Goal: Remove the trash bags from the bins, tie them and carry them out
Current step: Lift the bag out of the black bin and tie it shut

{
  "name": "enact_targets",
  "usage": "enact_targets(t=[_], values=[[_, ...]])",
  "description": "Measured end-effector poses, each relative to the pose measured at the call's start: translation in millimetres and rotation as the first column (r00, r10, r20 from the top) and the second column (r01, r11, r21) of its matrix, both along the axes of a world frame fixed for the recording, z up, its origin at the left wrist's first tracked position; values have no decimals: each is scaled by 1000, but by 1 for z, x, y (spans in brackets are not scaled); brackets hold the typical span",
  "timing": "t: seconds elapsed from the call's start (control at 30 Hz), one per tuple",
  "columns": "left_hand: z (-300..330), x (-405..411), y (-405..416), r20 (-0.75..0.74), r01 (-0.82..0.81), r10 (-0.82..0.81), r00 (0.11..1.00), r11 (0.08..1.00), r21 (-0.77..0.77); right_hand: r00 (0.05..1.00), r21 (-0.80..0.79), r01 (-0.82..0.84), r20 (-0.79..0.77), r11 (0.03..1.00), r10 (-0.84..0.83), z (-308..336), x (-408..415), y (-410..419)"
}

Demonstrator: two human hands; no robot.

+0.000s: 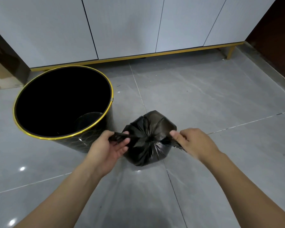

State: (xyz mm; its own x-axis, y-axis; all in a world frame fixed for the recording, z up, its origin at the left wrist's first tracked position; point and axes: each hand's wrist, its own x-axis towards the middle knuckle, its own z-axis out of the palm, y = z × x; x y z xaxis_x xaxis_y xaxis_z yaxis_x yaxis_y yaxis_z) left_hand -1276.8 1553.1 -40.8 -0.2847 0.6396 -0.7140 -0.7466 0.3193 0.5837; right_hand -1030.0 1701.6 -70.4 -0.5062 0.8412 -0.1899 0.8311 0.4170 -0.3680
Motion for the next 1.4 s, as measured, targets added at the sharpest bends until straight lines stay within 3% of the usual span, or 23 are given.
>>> enact_targets(t=[0.03, 0.1, 0.17, 0.2, 0.23, 0.3, 0.33, 0.4, 0.47, 0.53, 0.67, 0.77, 0.83, 0.9, 1.0, 1.07, 1.1, 1.13, 1.23, 1.3, 1.33, 1.4], values=[[0, 0, 1, 26, 50, -52, 998, 996, 70, 999, -170, -33, 16, 985, 36, 2, -4, 0], [1, 4, 3, -62, 162, -156, 986, 980, 112, 988, -403, -83, 89, 911, 129, 2, -7, 4], [0, 5, 2, -352, 329, -318, 880, 944, -30, 974, -454, -107, 132, 885, 186, 0, -5, 10], [-2, 5, 0, -539, 417, -439, 719, 893, -170, 979, -477, -93, 116, 874, 168, 0, -4, 12], [-6, 5, -3, -686, 481, -552, 475, 815, -323, 987, -509, -67, 92, 858, 131, 0, -2, 13], [-15, 8, -8, -767, 484, -637, -70, 651, -585, 994, -581, -26, 69, 813, 81, 1, -1, 12], [-18, 10, -9, -737, 411, -621, -268, 618, -670, 995, -639, -17, 63, 769, 74, 2, -1, 9], [-23, 14, -7, -614, 215, -602, -511, 602, -769, 1000, -830, -17, -7, 558, 20, 2, -1, 2], [-27, 19, -5, -501, 63, -609, -615, 595, -801, 982, -965, -74, -114, 252, -150, 5, -1, -4], [-29, 24, -5, -456, 12, -611, -647, 590, -808, 918, -981, -161, -189, 110, -349, 9, 2, -10], [-27, 31, 0, -500, 26, -559, -661, 649, -760, 699, -946, -316, -288, 79, -655, 13, 8, -17], [-23, 45, 6, -608, 158, -478, -634, 689, -708, 477, -877, -475, -321, 67, -819, 12, 8, -24], [-25, 57, 7, -699, 327, -434, -568, 661, -675, 357, -830, -546, -350, 111, -866, 10, 1, -31], [-28, 66, 6, -758, 432, -440, -482, 634, -642, 297, -826, -535, -379, 176, -876, 6, -7, -36], [-32, 65, 2, -803, 442, -517, -296, 672, -595, 198, -879, -389, -373, 277, -906, 4, -15, -33], [-34, 59, -1, -790, 460, -537, -294, 645, -610, 120, -911, -251, -365, 327, -923, 3, -14, -26], [-34, 55, -2, -785, 495, -540, -304, 614, -615, 106, -919, -188, -369, 346, -923, 4, -12, -23], [-34, 53, -2, -790, 544, -555, -260, 592, -595, 118, -922, -133, -380, 364, -918, 4, -10, -21], [-32, 52, -3, -765, 635, -644, -14, 586, -504, 207, -916, -27, -396, 400, -894, 4, -10, -21], [-31, 57, -1, -708, 621, -703, 71, 586, -520, 239, -922, -33, -383, 386, -892, 7, -14, -24], [-30, 62, 2, -668, 615, -741, 67, 557, -558, 246, -924, -53, -379, 379, -892, 9, -16, -26], [-35, 71, 7, -605, 583, -792, -79, 456, -672, 251, -918, -118, -396, 378, -883, 14, -18, -27]])
